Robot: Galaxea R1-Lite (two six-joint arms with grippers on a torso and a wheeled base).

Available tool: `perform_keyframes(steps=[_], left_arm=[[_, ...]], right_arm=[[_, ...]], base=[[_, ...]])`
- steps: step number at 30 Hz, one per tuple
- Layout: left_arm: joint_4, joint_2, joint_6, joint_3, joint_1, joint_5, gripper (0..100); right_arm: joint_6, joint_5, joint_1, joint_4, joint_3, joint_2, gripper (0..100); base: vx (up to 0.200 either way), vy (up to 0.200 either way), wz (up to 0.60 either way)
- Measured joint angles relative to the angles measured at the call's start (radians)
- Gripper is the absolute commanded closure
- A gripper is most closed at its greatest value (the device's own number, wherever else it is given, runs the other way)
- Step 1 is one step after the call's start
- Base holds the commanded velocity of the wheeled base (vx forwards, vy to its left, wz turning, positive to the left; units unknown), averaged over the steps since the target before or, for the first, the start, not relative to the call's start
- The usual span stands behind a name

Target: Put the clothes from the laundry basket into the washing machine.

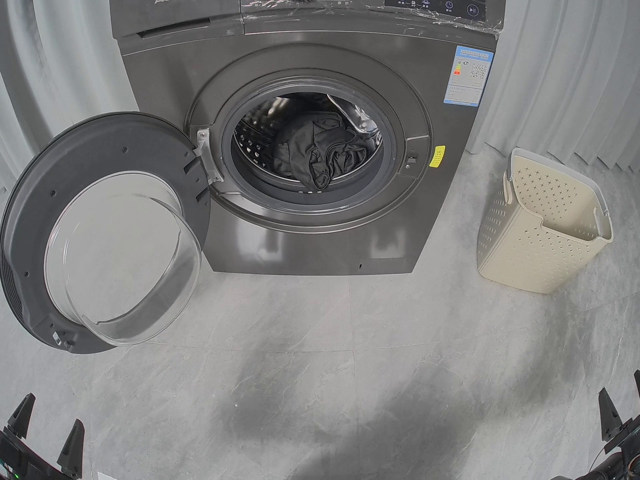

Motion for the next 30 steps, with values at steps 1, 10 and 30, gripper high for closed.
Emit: perform_keyframes(steps=[1, 10, 30], left_arm=[[0.007, -0.009, 0.005, 0.0, 0.007, 0.0, 0], [0.045, -0.043, 0.023, 0.0, 0.025, 0.011, 0], [0.054, -0.049, 0.026, 0.0, 0.028, 0.026, 0]], right_arm=[[-0.011, 0.012, -0.007, 0.0, 0.0, -0.009, 0], [0.002, 0.241, -0.012, 0.009, 0.0, -0.05, 0], [-0.036, 0.063, -0.005, 0.06, 0.0, -0.06, 0]], base=[[0.0, 0.0, 0.0], [-0.156, 0.156, 0.0], [-0.17, 0.17, 0.0]])
